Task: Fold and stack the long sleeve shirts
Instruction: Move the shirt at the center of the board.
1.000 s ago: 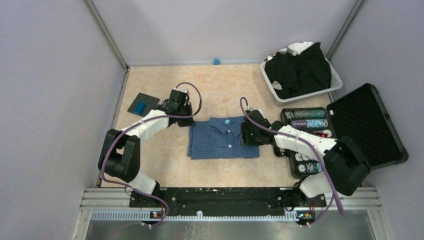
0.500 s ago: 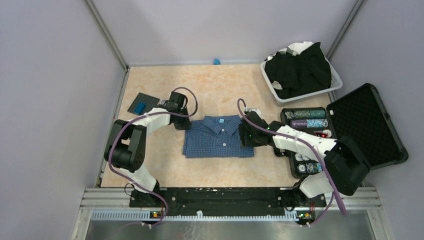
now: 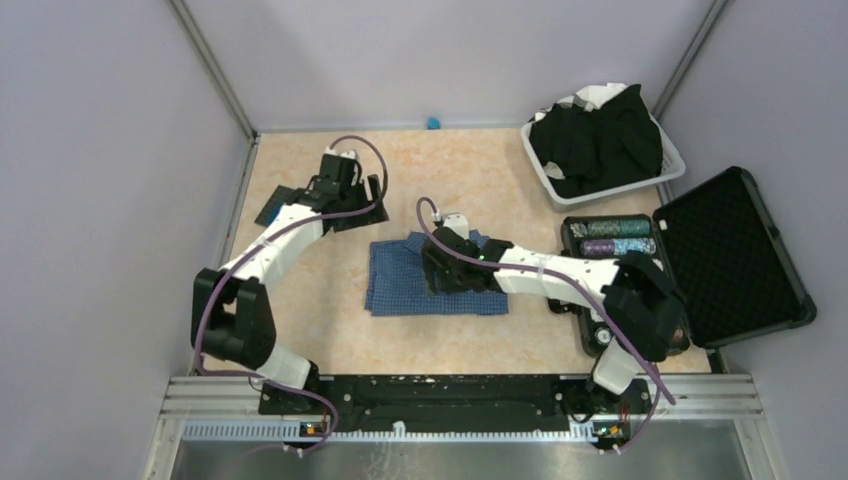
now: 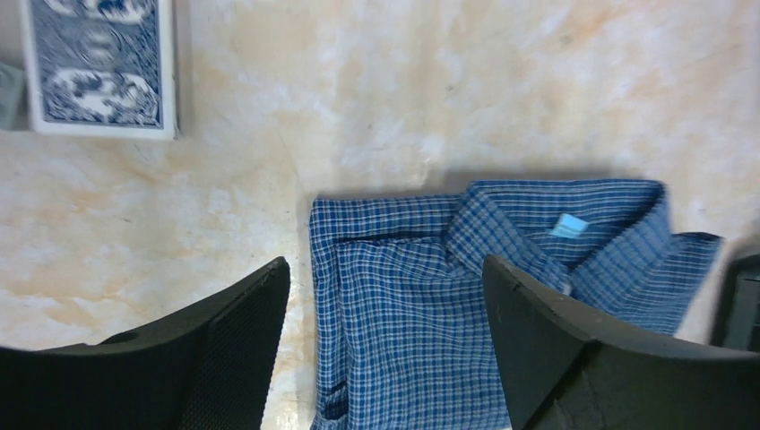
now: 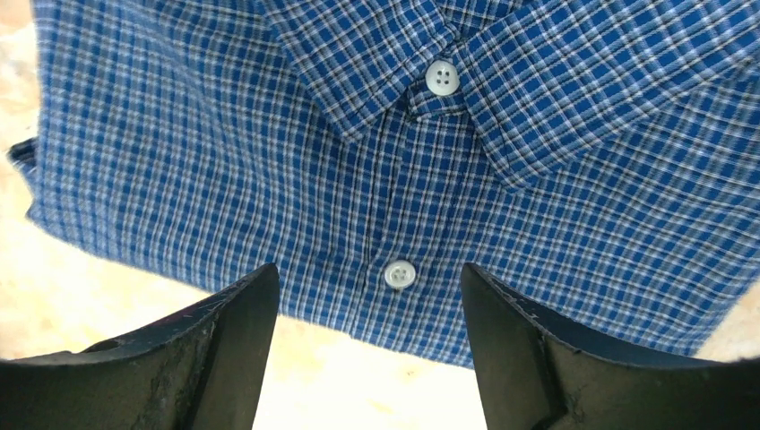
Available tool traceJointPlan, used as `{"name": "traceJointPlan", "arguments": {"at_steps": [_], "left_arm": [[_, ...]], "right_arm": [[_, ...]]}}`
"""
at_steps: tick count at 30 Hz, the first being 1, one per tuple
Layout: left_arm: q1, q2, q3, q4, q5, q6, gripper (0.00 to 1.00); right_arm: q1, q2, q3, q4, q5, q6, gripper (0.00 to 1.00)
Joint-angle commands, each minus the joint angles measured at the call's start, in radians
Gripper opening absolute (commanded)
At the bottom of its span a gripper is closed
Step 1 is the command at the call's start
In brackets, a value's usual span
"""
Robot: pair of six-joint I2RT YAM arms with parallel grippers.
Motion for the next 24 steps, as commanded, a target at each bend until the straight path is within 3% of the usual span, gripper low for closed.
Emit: {"name": "traceJointPlan", "arguments": {"at_steps": [1,10,16,24], "left_arm": [[0.006,-0.13,0.044,-0.029,0.005,0.026,0.85],[0.006,-0.232,0.039,-0.021,0.103,0.031,0.9],[0.006,-0.257,0.033,-0.011,0.163,0.033,0.92],[0.006,-0.286,0.029,-0.008,0.204,0.049,0.94]], "right_arm": [[0.014,0.072,0.068,0.02,0.047,0.06,0.73],[0.025,0.275,0.134,-0.003,0.058,0.093,0.76],[-0.088,0.364,0.224,0.004,0.044,0.029,0.77],[-0.3,0.52,0.468,0.021,-0.037,-0.149,0.79]]}}
